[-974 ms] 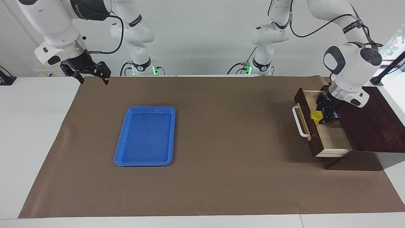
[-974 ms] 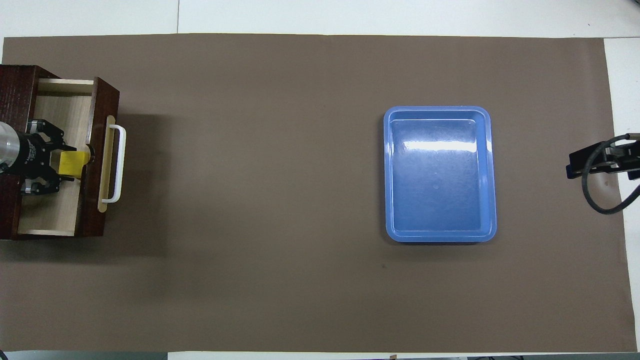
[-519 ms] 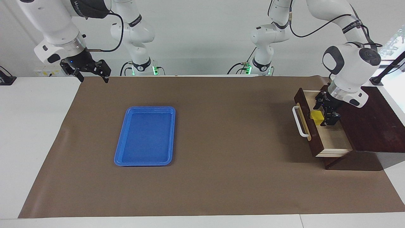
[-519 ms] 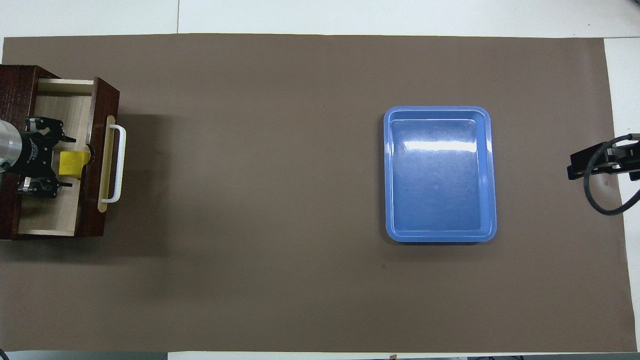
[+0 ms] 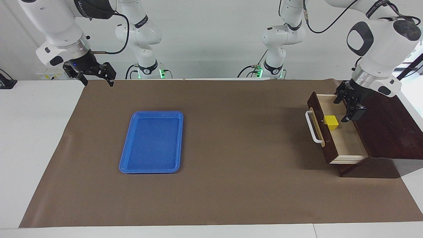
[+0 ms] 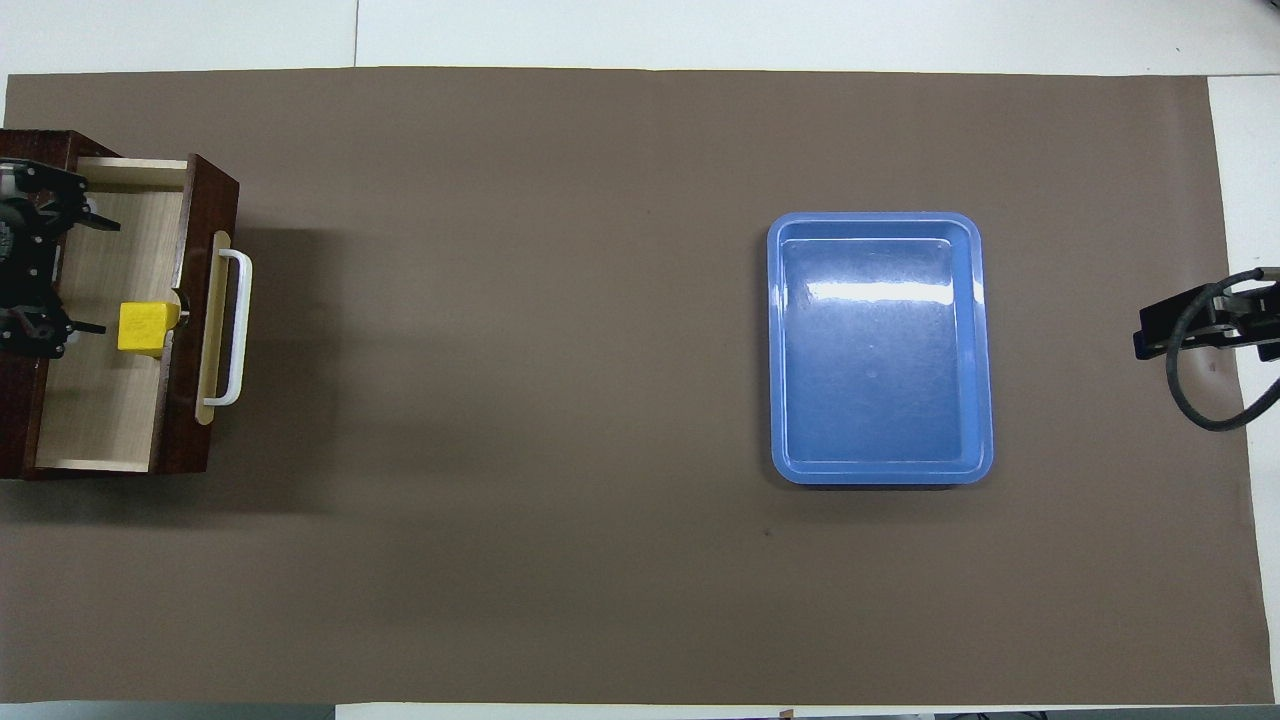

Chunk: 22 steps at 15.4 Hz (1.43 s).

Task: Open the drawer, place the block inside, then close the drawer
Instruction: 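Push the drawer front closed with the left gripper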

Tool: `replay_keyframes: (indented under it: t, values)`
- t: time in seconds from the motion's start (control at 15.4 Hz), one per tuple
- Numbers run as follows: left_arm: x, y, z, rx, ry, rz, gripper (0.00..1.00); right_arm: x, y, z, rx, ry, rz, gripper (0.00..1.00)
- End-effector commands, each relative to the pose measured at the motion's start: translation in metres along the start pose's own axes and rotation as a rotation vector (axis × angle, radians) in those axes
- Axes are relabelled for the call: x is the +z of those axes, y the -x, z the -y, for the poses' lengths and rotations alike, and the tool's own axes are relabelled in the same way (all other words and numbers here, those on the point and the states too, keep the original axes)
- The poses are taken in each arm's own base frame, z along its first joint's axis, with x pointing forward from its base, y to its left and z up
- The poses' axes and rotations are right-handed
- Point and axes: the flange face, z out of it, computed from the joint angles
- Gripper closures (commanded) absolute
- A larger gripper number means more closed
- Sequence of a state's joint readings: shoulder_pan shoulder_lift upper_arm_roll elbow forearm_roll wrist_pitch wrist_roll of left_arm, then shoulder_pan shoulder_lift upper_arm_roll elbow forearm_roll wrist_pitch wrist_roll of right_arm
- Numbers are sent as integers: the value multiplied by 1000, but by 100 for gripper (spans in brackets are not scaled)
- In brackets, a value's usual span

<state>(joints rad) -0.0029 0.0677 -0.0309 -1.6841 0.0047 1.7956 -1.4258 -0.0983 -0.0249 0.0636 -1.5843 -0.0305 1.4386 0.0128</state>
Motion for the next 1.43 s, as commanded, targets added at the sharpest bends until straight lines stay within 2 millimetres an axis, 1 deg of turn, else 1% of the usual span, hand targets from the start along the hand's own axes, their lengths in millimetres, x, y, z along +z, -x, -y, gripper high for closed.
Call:
replay_keyframes:
  t: [0.0, 0.06, 0.19, 0.39, 0.71, 0.84, 0.91, 1.04, 1.17, 1.23, 1.36]
  values:
    - [21, 36, -10, -22, -15, -4, 0, -4, -2, 2, 1, -16, -6, 0]
    - [32, 43, -7, -15, -28, -3, 0, -4, -2, 2, 1, -17, -6, 0]
    - [51, 48, 0, -31, -62, -3, 0, -4, -3, 2, 1, -17, -6, 0]
    - [68, 46, 3, -36, -50, -5, 0, -4, -3, 2, 0, -17, -6, 0]
    - [91, 34, 6, -24, -22, -17, 0, -5, -3, 2, -2, -17, -7, 0]
    - [97, 23, 8, -23, -17, -22, 0, -5, -3, 2, -4, -19, -9, 0]
    - [100, 21, 9, -15, -14, -22, 0, -5, -3, 2, -4, -19, -9, 0]
    - [101, 7, 10, -5, -13, -23, 0, -5, -3, 1, -4, -17, -7, 0]
    - [100, 0, 11, 16, -13, -30, 0, -5, -3, 1, -4, -17, -7, 0]
    - [100, -10, 13, 24, -18, -51, 0, -5, -2, 1, -2, -17, -9, 0]
    - [100, -22, 15, 40, -21, -58, 0, -5, -2, 1, -2, -17, -7, 0]
